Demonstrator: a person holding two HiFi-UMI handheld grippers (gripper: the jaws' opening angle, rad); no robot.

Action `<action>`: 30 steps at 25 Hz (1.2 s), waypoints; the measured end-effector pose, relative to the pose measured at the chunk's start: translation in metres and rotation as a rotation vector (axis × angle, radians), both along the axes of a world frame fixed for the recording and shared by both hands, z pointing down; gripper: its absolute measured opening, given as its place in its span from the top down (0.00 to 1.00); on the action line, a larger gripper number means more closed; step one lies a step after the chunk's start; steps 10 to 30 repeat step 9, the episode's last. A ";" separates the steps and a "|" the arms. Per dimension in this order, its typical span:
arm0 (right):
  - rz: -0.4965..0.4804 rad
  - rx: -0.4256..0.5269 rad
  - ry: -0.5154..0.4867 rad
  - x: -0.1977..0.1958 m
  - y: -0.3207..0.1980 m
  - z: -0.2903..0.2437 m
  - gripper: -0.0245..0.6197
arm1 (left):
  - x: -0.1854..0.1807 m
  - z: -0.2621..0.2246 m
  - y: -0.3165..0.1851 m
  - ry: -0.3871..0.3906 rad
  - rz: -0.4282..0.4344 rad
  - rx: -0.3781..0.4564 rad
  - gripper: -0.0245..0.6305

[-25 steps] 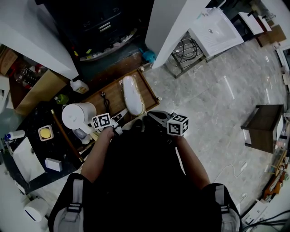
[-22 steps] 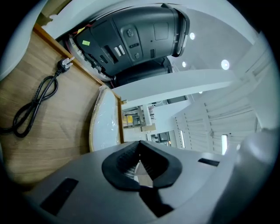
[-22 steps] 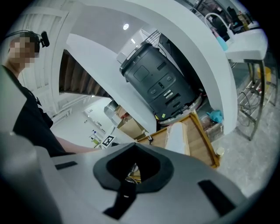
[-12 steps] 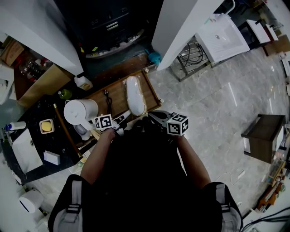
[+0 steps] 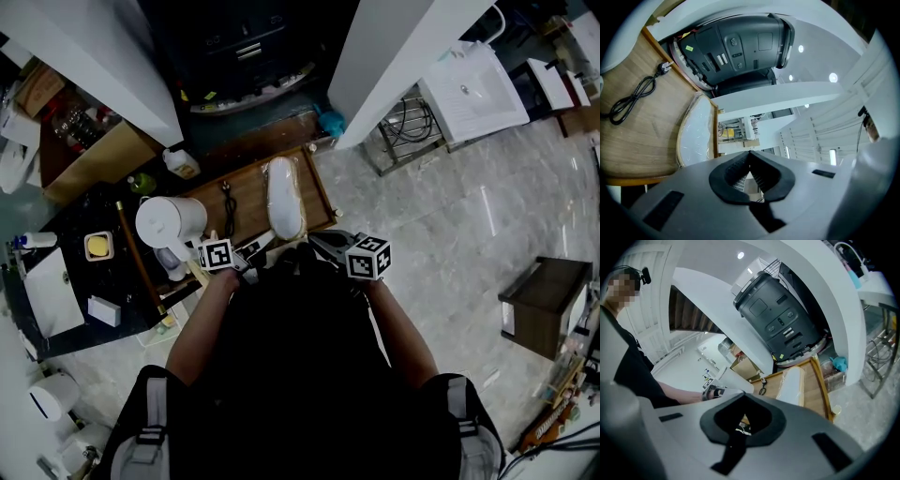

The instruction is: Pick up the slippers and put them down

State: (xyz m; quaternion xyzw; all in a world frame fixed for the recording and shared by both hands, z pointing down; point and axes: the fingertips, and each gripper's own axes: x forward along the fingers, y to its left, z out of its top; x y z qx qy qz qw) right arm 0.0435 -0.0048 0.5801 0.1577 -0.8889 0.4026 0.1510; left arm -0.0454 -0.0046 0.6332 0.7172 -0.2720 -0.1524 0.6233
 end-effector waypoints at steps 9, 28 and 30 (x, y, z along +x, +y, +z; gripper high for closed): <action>-0.123 0.049 0.098 0.003 0.006 0.012 0.95 | 0.005 -0.008 0.006 0.007 -0.040 0.012 0.94; -0.123 0.049 0.098 0.003 0.006 0.012 0.95 | 0.005 -0.008 0.006 0.007 -0.040 0.012 0.94; -0.123 0.049 0.098 0.003 0.006 0.012 0.95 | 0.005 -0.008 0.006 0.007 -0.040 0.012 0.94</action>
